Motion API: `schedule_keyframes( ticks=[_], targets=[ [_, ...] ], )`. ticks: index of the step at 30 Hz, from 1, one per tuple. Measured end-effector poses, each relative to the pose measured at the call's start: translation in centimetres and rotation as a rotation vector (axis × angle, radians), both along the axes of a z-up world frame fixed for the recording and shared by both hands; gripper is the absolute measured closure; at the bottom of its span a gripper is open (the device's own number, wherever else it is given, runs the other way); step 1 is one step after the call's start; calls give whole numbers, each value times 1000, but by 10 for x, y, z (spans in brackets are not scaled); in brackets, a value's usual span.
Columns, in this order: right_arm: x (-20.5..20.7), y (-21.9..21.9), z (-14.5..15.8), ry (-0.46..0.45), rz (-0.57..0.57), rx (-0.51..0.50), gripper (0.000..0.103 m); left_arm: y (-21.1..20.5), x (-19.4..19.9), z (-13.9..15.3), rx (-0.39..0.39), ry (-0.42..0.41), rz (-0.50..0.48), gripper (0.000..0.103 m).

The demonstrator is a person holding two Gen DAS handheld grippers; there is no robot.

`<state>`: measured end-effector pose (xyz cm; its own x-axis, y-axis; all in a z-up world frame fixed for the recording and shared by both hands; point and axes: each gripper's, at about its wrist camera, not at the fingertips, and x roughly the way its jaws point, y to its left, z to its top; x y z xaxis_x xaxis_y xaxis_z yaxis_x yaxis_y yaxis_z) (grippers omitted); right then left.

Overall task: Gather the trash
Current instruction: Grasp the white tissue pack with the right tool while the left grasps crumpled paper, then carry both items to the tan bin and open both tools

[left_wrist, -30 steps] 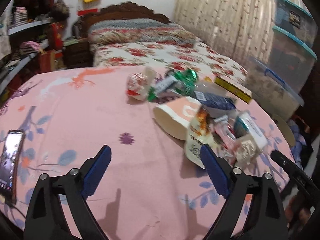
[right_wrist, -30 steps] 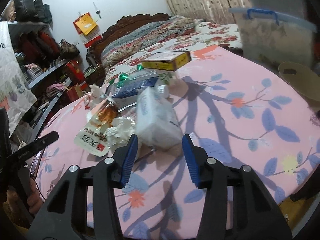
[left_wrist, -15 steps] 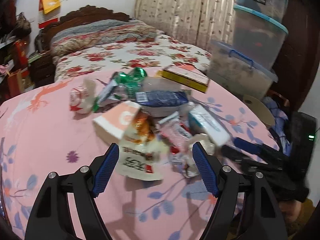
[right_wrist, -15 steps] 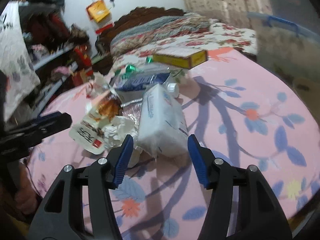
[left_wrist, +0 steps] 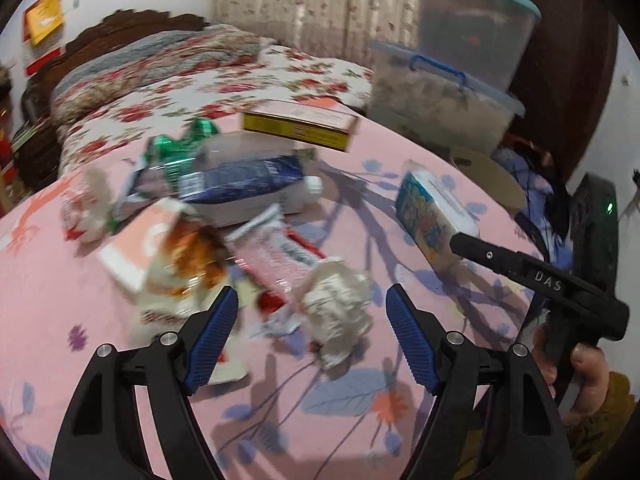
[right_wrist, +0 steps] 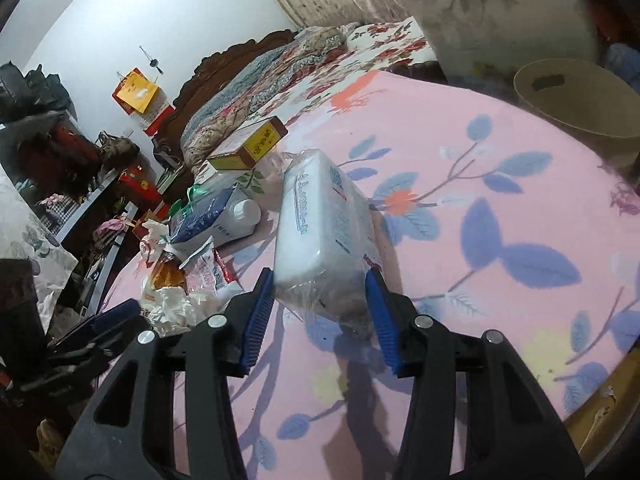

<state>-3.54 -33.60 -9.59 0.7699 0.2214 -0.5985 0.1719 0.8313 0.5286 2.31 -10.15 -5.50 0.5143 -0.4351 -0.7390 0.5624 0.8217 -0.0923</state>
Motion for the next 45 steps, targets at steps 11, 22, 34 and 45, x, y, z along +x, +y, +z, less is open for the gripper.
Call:
schedule_keyframes(
  ticks=[11,22,34,45],
  targets=[
    [9,0,-10,15,31,-54,67,-28,16,-15,68,25,-91,74],
    [-16,-42,4,-107,-73,-4,69,-63,18,49,-58,-9,-186,73],
    [-46,-177,0,-119,-378,48,69,-279,59,57,-82,84,-471,72],
    [-39,-260,-8,-103,-548,57,35,-414,97,22,-45,124,-423,22]
  ],
)
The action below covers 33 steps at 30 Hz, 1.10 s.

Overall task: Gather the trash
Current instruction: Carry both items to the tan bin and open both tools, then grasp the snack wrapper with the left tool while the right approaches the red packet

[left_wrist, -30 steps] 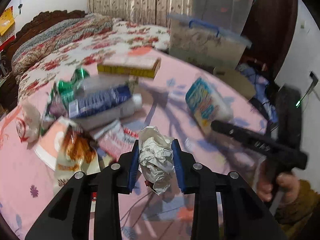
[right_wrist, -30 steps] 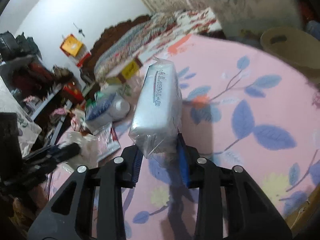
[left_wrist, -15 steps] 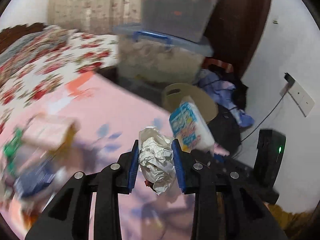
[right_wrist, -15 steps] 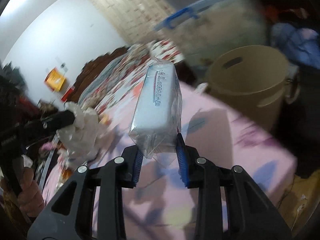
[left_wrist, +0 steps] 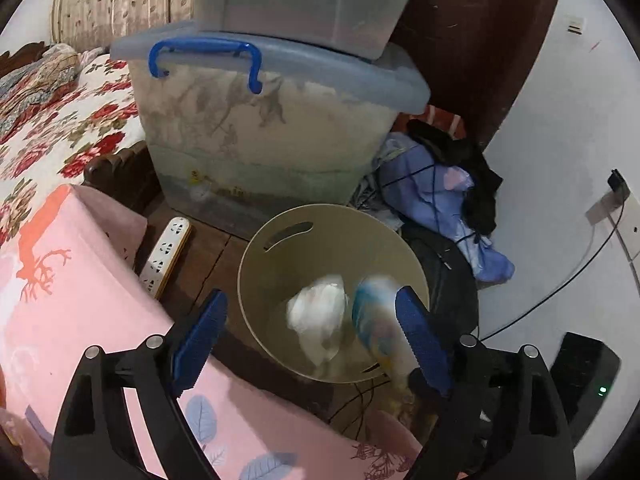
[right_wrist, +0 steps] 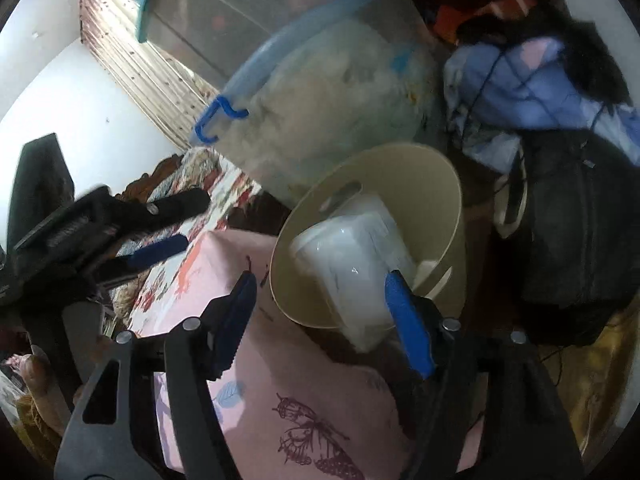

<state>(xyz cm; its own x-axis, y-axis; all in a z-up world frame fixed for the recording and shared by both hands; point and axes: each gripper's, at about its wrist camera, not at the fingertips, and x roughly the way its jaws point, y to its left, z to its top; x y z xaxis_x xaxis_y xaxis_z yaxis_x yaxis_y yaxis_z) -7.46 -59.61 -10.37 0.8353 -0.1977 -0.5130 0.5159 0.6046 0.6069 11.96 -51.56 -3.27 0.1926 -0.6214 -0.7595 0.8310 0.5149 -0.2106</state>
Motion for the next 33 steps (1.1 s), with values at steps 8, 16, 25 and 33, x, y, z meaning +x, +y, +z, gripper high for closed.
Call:
schedule_keyframes(
  ticks=[8,16,25,33],
  targets=[
    [-15,60,-5,-41,73,-25,42,105,-34,26,-91,-10,-41,22],
    [10,129,0,-44,276,-28,48,288,-41,43,-119,-23,163,22],
    [50,221,-1,8,514,-43,49,472,-33,28,-112,5,584,24],
    [75,295,-3,87,714,-103,62,500,-45,-1,-124,93,585,35]
  ],
)
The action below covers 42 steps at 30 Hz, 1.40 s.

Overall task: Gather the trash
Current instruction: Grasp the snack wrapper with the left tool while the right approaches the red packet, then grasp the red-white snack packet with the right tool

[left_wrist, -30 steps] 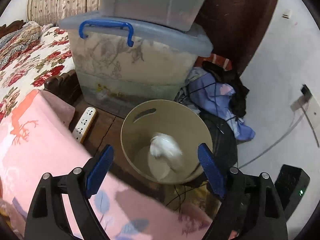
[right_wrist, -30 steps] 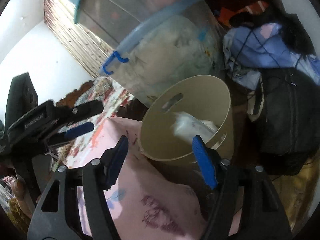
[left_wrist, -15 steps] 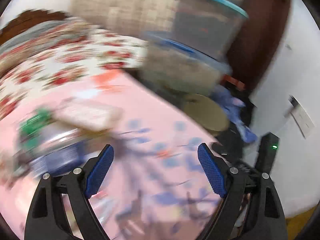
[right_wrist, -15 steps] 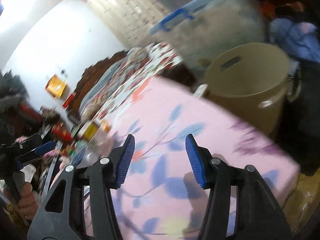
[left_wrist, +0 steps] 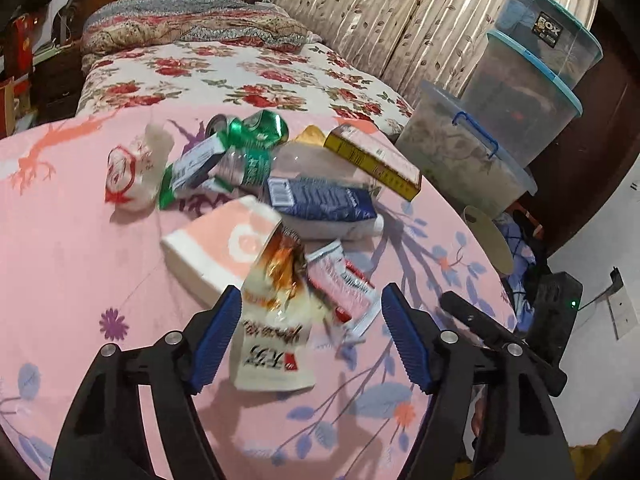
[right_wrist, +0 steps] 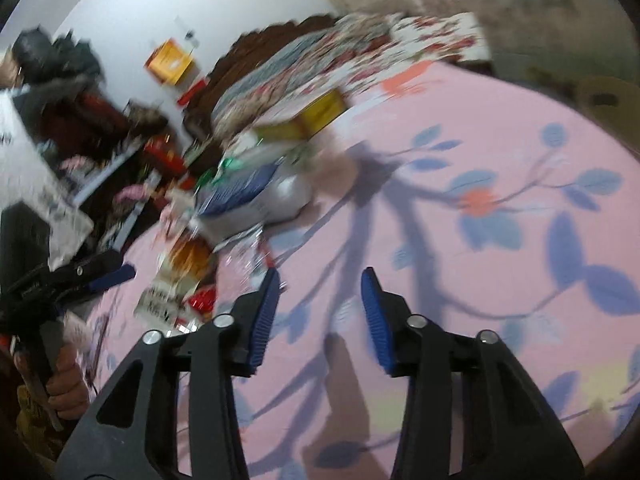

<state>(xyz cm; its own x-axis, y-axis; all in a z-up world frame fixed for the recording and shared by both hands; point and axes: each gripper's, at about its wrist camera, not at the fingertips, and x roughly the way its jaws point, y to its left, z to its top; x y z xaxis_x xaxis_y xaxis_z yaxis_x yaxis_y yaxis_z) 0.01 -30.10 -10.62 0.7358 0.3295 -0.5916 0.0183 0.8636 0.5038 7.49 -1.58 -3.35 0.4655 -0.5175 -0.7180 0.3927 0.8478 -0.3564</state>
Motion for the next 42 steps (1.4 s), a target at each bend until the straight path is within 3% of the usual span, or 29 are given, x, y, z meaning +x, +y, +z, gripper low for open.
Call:
schedule_keyframes(
  ticks=[9,12,13,14,15,16,17,20,27,33,37,42],
  targets=[
    [51,53,-6,88,156,-133,60,30,9,-29,1,32,61,34],
    [60,64,-6,93,178,-178,60,24,11,-44,5,69,44,38],
    [62,69,-6,92,193,-195,61,21,11,-49,6,87,30,56],
    [63,73,-5,89,206,-216,67,19,12,-54,8,111,11,85],
    [62,77,-6,87,221,-234,72,18,11,-59,2,127,-4,86],
    [60,82,-5,83,240,-255,85,17,9,-60,-15,129,-8,89],
    [57,86,-5,82,253,-265,87,17,5,-58,-34,124,-20,94],
    [43,88,-2,70,252,-268,93,11,-5,-53,-39,108,-56,98],
    [7,72,2,67,264,-123,93,-6,-17,-67,-33,172,-99,100],
    [20,37,-6,130,178,51,90,-2,-18,-72,-47,190,-88,100],
    [36,30,-9,162,160,11,90,2,-19,-73,-54,193,-86,99],
    [52,29,-9,171,181,89,89,7,-19,-74,-65,201,-84,99]
  ],
)
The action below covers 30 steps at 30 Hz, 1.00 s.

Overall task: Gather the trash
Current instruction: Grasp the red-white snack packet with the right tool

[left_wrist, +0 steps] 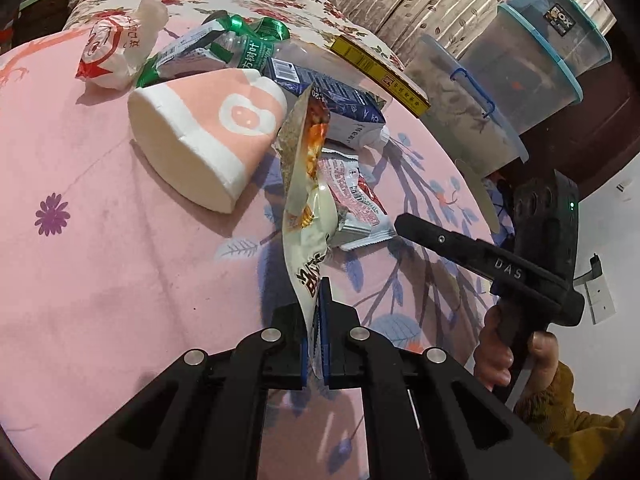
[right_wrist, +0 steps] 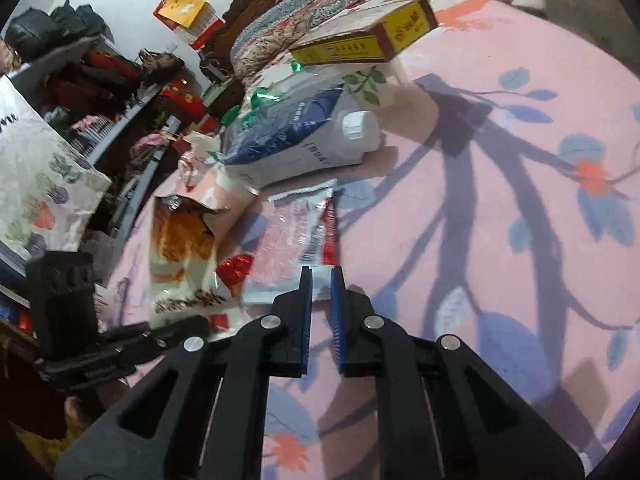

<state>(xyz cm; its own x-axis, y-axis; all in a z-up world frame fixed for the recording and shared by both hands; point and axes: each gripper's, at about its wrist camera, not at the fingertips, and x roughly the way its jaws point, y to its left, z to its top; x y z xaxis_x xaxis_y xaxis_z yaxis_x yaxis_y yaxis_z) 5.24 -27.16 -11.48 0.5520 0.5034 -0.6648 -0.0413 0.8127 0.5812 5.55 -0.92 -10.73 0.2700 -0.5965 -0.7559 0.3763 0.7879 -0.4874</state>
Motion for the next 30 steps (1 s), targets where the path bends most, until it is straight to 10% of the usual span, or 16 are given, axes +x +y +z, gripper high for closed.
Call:
schedule_keyframes(
  ticks=[1,4,5,17,30],
  targets=[
    [-1,1,-1,-3,-1,10,83,1,0,1,0,0,0,99],
    [-4,-4,-2,-26,-26,87,19,5,-1,4,-9,-5,2,99],
    [-5,-5,0,-34,-40,97,17,8,-1,7,-19,-9,4,99],
    [21,-9,-14,24,28,110,66,-4,7,11,-74,20,-14,99],
    [28,12,-24,42,99,404,67,1,16,-9,-120,86,-4,98]
  ],
)
